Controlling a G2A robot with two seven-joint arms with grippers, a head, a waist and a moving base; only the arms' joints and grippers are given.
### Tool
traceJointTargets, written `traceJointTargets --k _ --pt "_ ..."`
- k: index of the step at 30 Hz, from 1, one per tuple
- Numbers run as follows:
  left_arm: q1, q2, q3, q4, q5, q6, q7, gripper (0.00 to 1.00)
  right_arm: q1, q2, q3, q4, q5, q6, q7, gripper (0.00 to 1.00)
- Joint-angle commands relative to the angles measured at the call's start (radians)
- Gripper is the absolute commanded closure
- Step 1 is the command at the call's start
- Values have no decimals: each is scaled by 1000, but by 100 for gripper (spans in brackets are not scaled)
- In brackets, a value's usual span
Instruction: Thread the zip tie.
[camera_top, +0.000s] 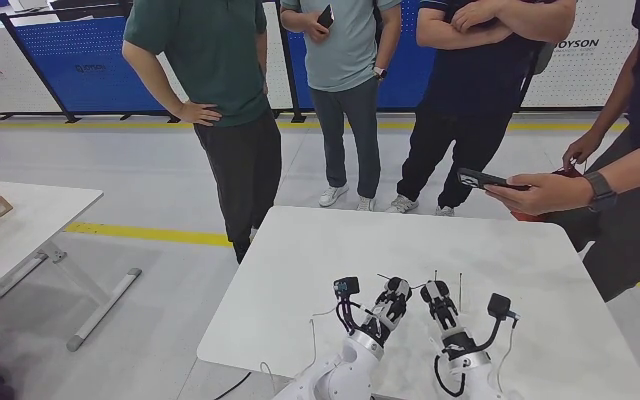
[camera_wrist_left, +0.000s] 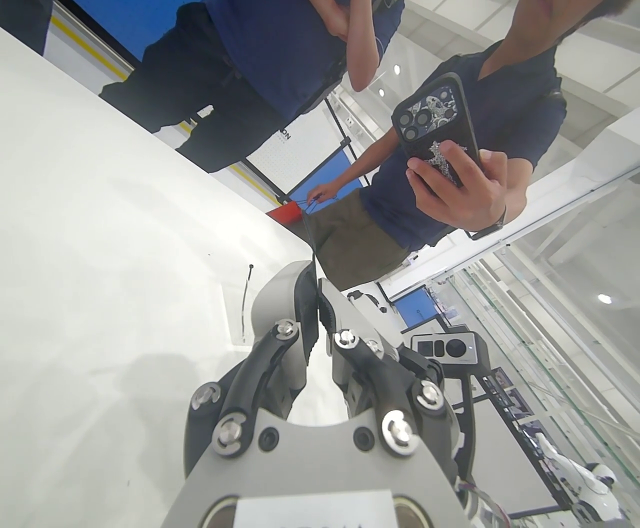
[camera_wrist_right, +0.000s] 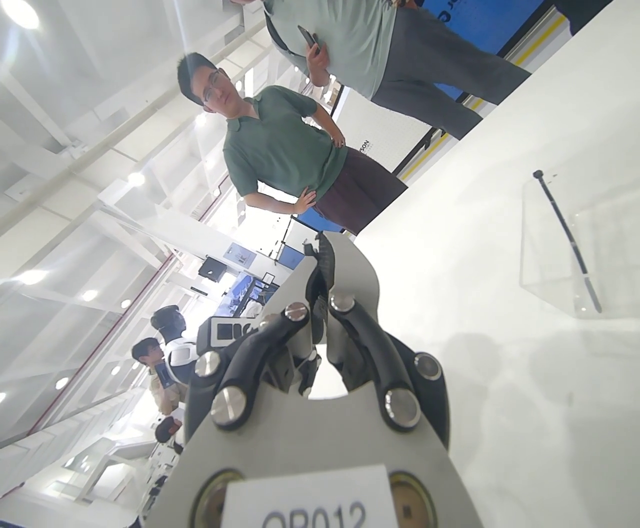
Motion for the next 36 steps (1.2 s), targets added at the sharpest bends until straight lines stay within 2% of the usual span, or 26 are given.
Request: traceJointTargets --k 1,6,10,13,18,24,29,30,31,36 --pt "0 0 -3 2 5 8 5 100 -3 0 2 -2 -3 2 -5 100" --pt "1 0 -6 0 15 19 7 100 -9 0 5 -9 -11 12 -11 100" --pt "1 0 -6 -3 26 26 1 84 -10 0 6 -13 -17 21 -12 100" --pt "2 0 -6 -5 31 29 -2 82 -10 0 6 -14 -22 29 -12 100" --pt "3 0 -10 -8 33 33 1 84 -9 0 7 -14 -29 43 -14 100" --pt "9 1 -21 -19 40 30 12 95 -8 0 8 -12 -37 58 -16 100" --pt "12 2 -21 -21 53 31 2 91 -8 -1 5 -11 -41 58 -16 100" --pt "12 2 -19 -21 55 33 0 89 -9 -1 4 -12 -41 57 -16 100" --pt "12 2 -18 -21 57 33 -1 82 -9 -1 4 -12 -42 56 -16 100" --pt "5 0 -12 -16 62 40 -4 84 -14 -1 3 -17 -48 52 -18 100"
